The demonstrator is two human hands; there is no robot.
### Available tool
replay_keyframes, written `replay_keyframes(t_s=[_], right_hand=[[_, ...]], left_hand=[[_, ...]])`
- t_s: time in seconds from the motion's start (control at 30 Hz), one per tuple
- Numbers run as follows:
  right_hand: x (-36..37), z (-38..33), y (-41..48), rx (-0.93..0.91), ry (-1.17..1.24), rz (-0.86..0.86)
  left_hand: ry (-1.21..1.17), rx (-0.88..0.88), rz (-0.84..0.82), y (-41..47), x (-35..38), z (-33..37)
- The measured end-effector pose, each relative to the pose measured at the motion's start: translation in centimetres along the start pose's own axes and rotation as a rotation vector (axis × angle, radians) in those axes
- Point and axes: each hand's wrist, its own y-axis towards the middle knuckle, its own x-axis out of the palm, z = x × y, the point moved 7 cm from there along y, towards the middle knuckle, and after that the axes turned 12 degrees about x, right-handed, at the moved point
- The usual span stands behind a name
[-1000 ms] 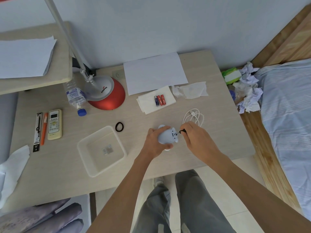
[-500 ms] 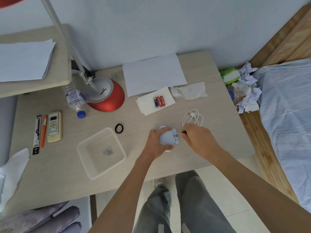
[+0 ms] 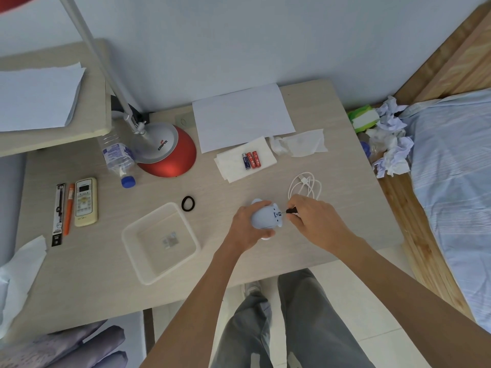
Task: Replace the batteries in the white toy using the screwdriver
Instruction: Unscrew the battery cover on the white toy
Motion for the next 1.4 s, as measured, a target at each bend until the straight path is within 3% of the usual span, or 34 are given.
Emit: replay_keyframes(t_s=[1.4], right_hand=[[0.0, -0.6, 0.3, 0.007, 0.062, -0.058]], left_hand=[[0.029, 0.003, -0.005, -0.1, 0.2, 0.0]])
